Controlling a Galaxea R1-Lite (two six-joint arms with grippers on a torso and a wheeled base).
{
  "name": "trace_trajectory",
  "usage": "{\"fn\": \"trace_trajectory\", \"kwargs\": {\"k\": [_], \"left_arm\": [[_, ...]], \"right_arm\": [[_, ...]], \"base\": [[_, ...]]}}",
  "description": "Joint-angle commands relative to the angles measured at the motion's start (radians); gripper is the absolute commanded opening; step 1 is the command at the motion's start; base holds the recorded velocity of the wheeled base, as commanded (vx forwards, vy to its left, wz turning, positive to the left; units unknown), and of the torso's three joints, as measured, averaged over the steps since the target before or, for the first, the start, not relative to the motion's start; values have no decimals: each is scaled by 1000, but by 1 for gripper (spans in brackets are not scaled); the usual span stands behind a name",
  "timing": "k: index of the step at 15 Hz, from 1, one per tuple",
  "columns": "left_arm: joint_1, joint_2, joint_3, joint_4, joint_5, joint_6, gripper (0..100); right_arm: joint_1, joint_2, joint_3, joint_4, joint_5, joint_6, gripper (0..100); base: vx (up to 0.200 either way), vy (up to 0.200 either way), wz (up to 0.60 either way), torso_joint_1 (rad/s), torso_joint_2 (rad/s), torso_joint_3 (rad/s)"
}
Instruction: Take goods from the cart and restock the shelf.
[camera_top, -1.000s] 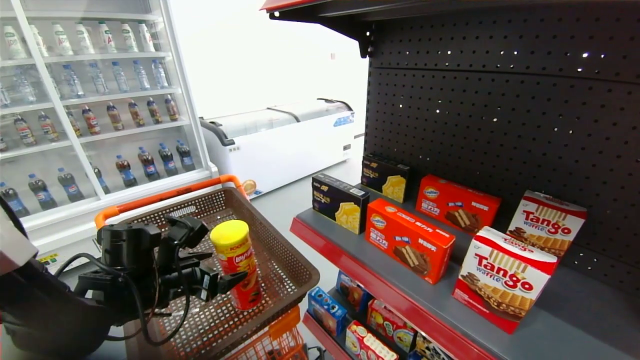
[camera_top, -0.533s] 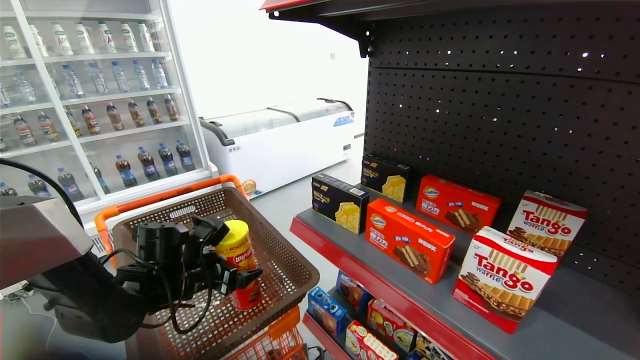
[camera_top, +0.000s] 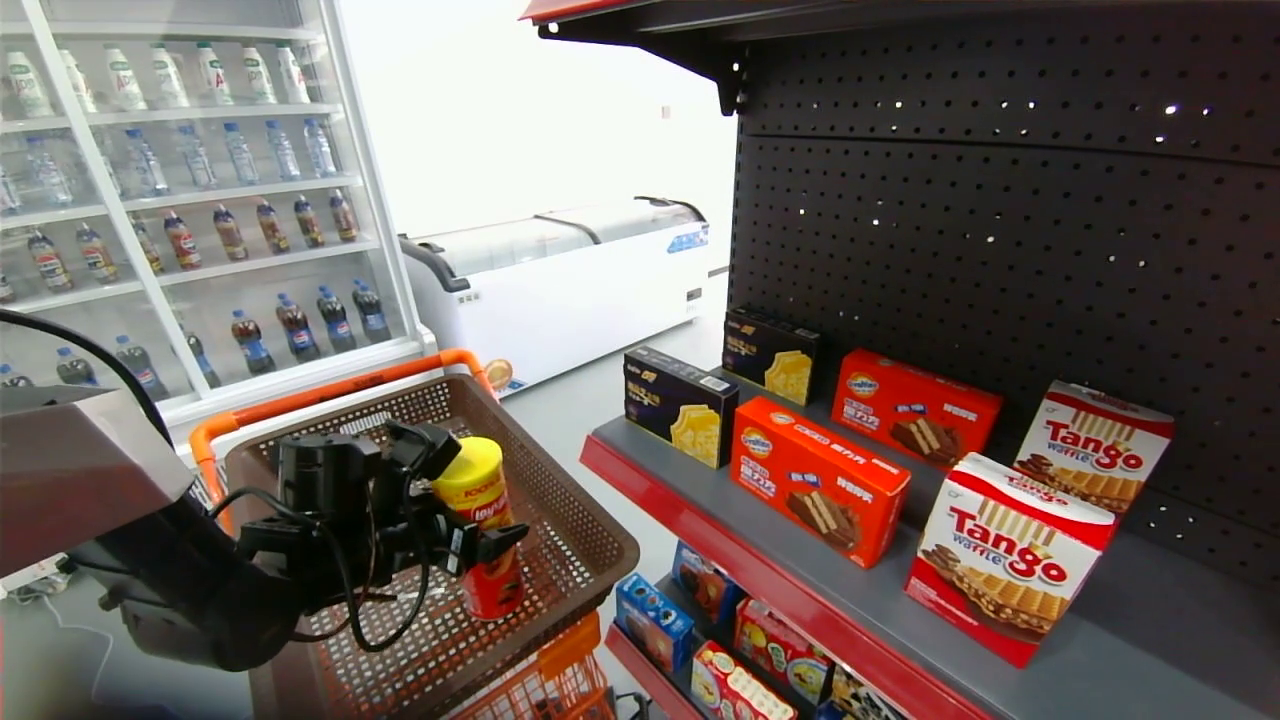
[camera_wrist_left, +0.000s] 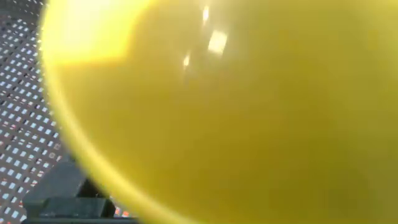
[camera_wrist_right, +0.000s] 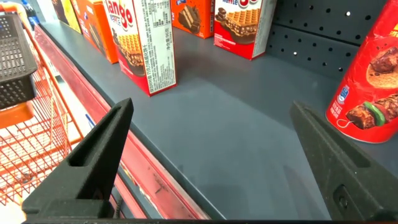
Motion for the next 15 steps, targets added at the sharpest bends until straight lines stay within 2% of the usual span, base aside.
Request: {"fn": "trace_trajectory", "kwargs": {"k": [1,11,12,15], "left_arm": [[0,-32,-11,0,0,-4,100],[-4,-4,-18,0,0,7,100],[-7,4,-25,0,5,5,0],[-33,8,-23,-2,45,7,0]], "right_arm": [[0,0,0,0,0,0,100],[0,0,0,0,0,0,100],[0,2,0,0,0,0,100],[0,2,0,0,0,0,100]], "base": [[0,0,0,0,0,0],[0,0,0,0,0,0],[0,0,0,0,0,0],[0,0,0,0,0,0]]}}
